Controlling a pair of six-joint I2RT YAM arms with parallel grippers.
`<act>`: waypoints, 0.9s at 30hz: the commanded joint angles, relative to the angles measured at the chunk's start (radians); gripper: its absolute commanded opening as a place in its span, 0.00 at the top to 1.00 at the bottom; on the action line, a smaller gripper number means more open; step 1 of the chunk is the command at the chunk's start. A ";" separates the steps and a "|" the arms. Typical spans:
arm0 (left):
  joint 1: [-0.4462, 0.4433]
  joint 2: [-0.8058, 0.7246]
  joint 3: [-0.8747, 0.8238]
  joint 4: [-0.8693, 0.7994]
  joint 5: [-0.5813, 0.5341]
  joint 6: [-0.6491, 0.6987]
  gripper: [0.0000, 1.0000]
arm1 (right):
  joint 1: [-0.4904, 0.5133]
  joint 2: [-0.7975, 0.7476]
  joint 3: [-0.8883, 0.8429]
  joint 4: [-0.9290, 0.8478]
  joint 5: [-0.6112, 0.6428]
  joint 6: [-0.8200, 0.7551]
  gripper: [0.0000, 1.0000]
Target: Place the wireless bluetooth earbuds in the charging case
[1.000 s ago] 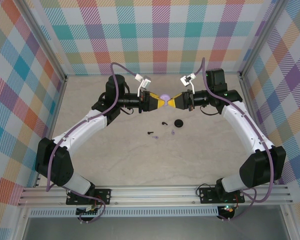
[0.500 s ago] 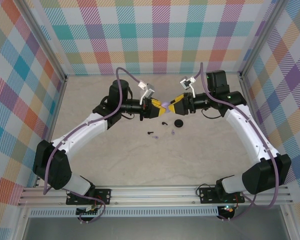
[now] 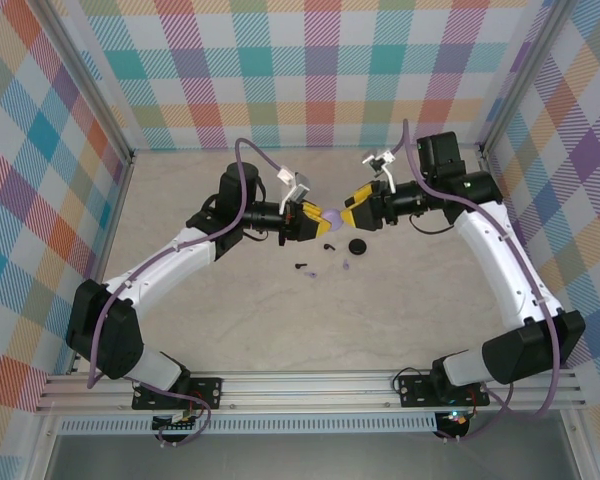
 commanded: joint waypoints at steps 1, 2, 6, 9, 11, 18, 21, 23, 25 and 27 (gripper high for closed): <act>-0.006 -0.037 -0.008 0.077 0.048 -0.015 0.85 | 0.003 0.016 0.030 -0.049 -0.030 -0.054 0.42; -0.005 -0.039 -0.006 0.080 0.052 -0.017 0.85 | 0.004 0.018 0.030 -0.051 -0.032 -0.057 0.42; -0.007 -0.035 0.003 0.089 0.070 -0.033 0.85 | 0.011 0.026 0.035 -0.062 -0.027 -0.069 0.41; -0.008 -0.034 0.008 0.098 0.081 -0.040 0.85 | 0.015 0.034 0.039 -0.065 -0.018 -0.071 0.40; -0.009 -0.034 0.012 0.098 0.085 -0.044 0.85 | 0.017 0.040 0.039 -0.064 -0.004 -0.070 0.40; -0.015 -0.037 0.024 0.089 0.107 -0.043 0.85 | 0.022 0.060 0.049 -0.056 0.026 -0.059 0.40; -0.018 -0.037 0.026 0.085 0.112 -0.040 0.85 | 0.024 0.064 0.051 -0.049 0.036 -0.053 0.40; -0.018 -0.037 0.029 0.081 0.111 -0.039 0.85 | 0.023 0.066 0.053 -0.047 0.039 -0.052 0.40; -0.018 -0.035 0.032 0.076 0.111 -0.039 0.85 | 0.024 0.069 0.053 -0.046 0.038 -0.051 0.40; -0.020 -0.034 0.034 0.075 0.114 -0.041 0.85 | 0.025 0.070 0.051 -0.042 0.043 -0.049 0.40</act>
